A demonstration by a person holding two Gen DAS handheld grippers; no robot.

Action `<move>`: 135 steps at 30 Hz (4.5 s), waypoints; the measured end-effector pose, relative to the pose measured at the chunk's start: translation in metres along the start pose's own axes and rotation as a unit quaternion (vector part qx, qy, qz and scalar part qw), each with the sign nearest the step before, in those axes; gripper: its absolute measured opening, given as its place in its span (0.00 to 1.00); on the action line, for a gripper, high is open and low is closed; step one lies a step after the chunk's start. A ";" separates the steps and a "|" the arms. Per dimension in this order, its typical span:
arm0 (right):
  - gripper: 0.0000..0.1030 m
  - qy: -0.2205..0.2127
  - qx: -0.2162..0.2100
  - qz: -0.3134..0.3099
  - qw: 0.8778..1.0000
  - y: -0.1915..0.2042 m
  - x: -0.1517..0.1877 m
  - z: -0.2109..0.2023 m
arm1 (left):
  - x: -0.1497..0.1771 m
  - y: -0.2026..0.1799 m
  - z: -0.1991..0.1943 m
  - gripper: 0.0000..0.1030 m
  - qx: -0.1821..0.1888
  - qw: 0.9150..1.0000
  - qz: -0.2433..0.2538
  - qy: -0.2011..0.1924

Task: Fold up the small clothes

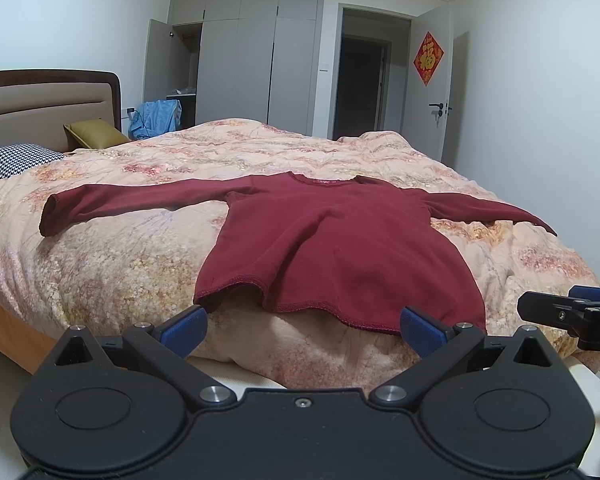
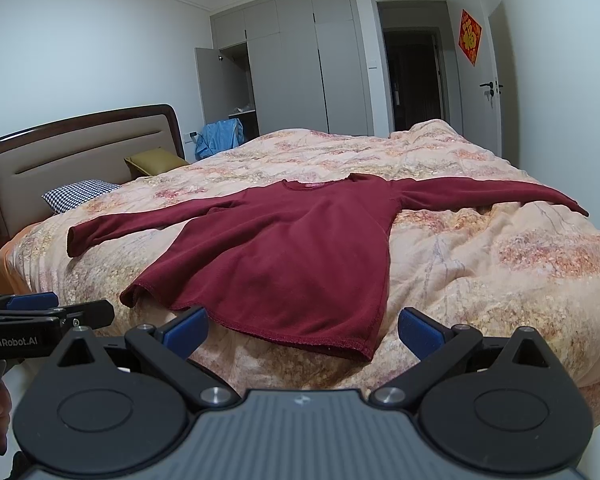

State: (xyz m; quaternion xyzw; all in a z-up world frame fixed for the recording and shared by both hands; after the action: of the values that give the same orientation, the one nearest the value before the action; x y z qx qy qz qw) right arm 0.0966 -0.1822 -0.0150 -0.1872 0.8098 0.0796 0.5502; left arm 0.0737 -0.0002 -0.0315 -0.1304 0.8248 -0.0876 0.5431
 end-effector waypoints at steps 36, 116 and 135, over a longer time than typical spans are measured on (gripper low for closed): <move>1.00 0.010 -0.002 0.007 1.000 0.000 -0.001 0.002 | 0.000 0.000 0.000 0.99 -0.001 1.000 0.002 0.001; 1.00 0.038 0.167 0.095 0.981 -0.313 -0.027 0.215 | -0.124 -0.151 0.385 0.99 -0.015 0.997 0.055 0.054; 0.87 0.001 0.257 0.359 0.898 -0.542 0.016 0.256 | -0.080 -0.149 0.455 0.99 -0.028 0.995 0.036 0.085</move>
State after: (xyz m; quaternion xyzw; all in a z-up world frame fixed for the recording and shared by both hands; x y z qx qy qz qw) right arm 0.5239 -0.5967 -0.0863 0.2635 0.8149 0.0608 0.5126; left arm 0.5398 -0.1182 -0.0991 -0.1080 0.8742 -0.0555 0.4702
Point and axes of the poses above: each gripper's, at about its wrist camera, not at the fingertips, and z roughly the way its jaws point, y to its left, x to its underside, the point moved 8 cm from there along z, roughly the way its jaws point, and after that the axes turned 14 degrees about -z, right-handed, at the moved point
